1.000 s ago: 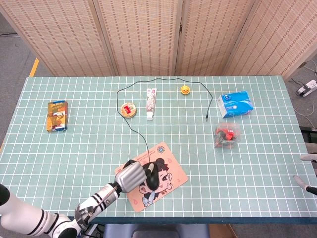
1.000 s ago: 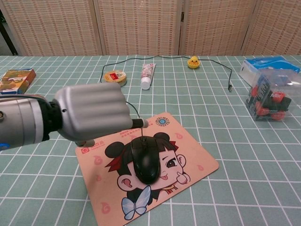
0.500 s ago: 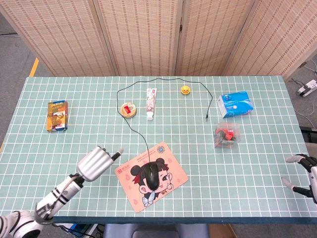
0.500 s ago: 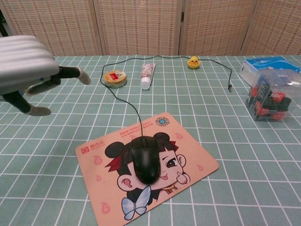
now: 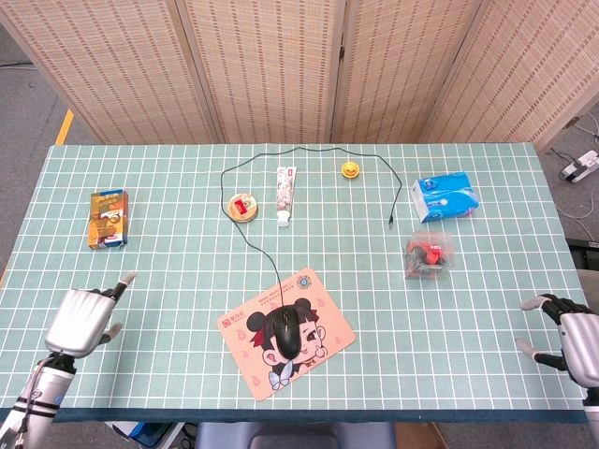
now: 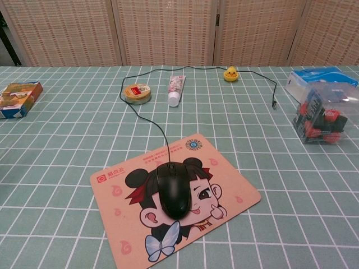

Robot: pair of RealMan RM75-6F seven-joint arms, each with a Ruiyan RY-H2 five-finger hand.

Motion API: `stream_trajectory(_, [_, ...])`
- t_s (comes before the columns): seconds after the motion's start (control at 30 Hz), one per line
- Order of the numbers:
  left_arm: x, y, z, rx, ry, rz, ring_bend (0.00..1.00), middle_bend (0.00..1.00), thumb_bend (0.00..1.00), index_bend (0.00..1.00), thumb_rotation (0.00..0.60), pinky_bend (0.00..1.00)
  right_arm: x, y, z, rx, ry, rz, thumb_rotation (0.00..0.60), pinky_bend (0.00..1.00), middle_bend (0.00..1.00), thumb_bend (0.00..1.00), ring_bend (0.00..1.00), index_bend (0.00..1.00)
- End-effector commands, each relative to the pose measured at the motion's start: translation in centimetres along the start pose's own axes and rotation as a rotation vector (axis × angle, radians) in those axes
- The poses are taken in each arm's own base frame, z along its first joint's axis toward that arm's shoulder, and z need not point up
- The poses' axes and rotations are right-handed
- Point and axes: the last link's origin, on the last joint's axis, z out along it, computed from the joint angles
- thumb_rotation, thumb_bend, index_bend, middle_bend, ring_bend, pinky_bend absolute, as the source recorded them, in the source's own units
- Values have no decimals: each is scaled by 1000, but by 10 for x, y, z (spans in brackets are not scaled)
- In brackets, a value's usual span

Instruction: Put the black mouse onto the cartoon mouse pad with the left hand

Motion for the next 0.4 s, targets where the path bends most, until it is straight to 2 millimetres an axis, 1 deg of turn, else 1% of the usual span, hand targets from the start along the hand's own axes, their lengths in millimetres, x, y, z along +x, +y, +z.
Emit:
stream_trajectory(0.03, [-5,-15,-24,105,-9,-45,677,611,211,198,600,890,-2,-1,1,1,-6,-7,600,423,398,127,368,404])
stream_trajectory(0.13, [-6,-21,-39,144,16,-83,676,608,211,235,600,889,-3,-3,2,4,-9,-14,600,424,399,127,368,404])
stream_trajectory(0.23, [-12,-28,-52,169,39,-117,676,598,211,248,600,889,-7,-6,3,13,-17,-23,600,424,399,127,369,404])
stream_trajectory(0.4, [-15,-32,-58,179,23,-107,676,593,211,270,600,889,-14,-8,5,17,-53,-32,600,423,399,127,369,404])
